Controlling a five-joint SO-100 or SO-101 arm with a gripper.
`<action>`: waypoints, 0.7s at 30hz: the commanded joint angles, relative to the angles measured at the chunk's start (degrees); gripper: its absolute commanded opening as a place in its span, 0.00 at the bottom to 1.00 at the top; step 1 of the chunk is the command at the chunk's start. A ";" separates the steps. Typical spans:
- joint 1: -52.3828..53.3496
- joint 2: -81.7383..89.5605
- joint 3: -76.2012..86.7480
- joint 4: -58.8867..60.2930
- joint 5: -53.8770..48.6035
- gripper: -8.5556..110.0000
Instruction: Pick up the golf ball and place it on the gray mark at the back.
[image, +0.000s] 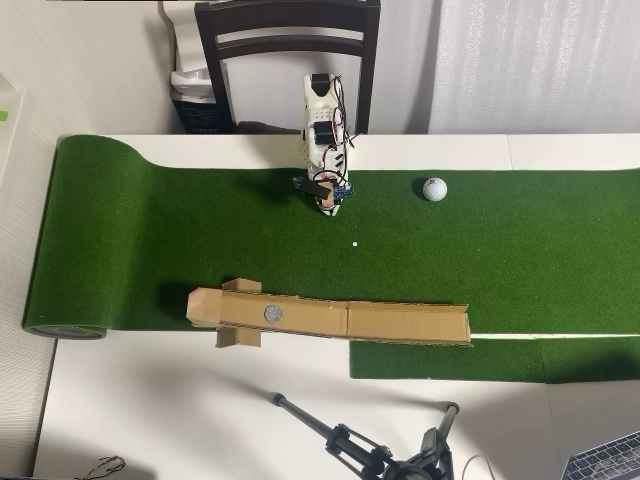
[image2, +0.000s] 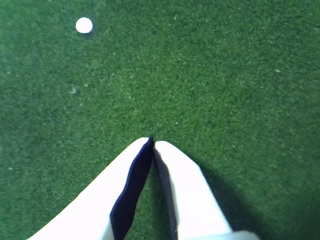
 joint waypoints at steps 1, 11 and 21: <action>0.70 4.92 4.22 0.00 -0.26 0.07; 0.88 5.01 2.37 0.00 0.18 0.07; 0.00 4.83 -10.37 0.88 -0.44 0.36</action>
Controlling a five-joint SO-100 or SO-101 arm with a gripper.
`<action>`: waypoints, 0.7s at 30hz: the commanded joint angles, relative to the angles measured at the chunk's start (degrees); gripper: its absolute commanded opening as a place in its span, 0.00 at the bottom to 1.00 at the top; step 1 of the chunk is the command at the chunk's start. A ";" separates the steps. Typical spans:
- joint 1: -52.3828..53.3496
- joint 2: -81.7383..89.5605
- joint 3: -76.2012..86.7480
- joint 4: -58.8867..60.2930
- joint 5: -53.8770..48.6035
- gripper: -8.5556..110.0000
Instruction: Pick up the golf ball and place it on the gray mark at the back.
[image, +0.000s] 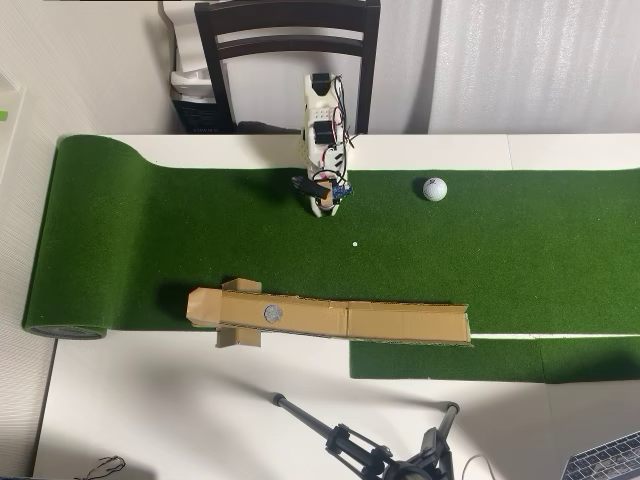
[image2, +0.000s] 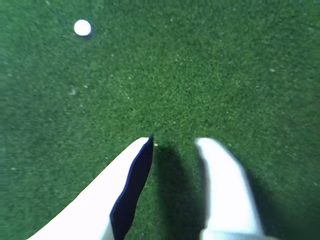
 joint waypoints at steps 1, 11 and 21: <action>-0.53 5.27 -7.38 0.09 -0.88 0.37; -4.83 5.36 -10.46 -0.88 -9.14 0.51; -5.89 5.36 -10.46 -4.48 -8.09 0.57</action>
